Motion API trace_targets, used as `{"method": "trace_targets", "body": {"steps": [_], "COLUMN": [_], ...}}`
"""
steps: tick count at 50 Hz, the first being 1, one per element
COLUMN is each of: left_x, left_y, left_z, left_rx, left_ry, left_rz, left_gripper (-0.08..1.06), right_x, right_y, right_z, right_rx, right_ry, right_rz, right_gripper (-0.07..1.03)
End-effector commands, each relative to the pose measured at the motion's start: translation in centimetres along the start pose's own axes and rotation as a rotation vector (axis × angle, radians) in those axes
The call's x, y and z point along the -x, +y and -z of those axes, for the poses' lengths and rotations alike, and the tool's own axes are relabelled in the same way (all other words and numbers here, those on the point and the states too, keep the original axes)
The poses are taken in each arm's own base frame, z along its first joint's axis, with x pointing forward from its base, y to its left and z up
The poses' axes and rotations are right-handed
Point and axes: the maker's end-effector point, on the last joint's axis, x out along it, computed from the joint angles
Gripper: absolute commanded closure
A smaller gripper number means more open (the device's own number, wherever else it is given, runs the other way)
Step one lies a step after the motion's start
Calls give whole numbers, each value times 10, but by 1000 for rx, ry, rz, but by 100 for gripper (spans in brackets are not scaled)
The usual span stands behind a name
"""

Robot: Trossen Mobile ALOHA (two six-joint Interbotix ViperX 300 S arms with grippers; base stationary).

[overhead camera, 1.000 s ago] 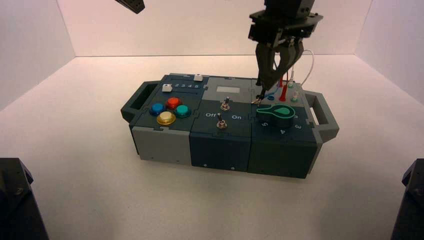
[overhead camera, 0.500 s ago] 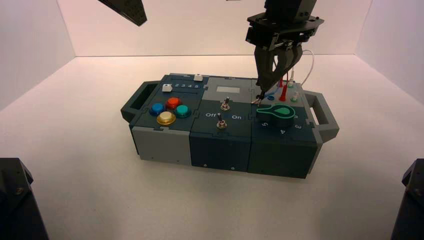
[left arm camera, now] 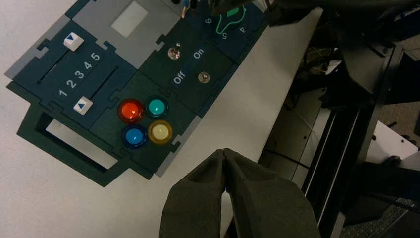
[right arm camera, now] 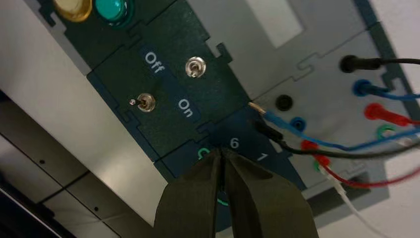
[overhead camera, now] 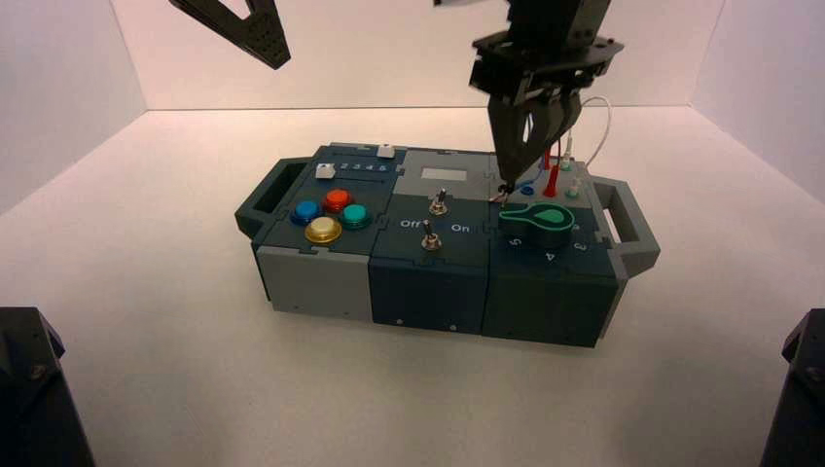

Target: Turn the knob to position 3.

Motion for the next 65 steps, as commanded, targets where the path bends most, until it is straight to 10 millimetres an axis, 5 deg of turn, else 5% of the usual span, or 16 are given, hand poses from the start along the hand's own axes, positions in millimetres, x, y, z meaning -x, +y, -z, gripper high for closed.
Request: {"method": "trace_targets", "body": {"steps": [1,65], "left_x": [5,-2], "left_y": [-1,-9], "left_z": [-10,-32], "left_rx": [-15,-80], "left_ry": [-31,-144], "left_rz": [-8,-45], "left_gripper": [101,101], "right_x": [4,-1], "right_y": [3,1], "right_z": [-13,-17], "right_rx": [19,38], "right_ry": [-33,-57], "right_rz": [2,18], "right_gripper": [98,99]}}
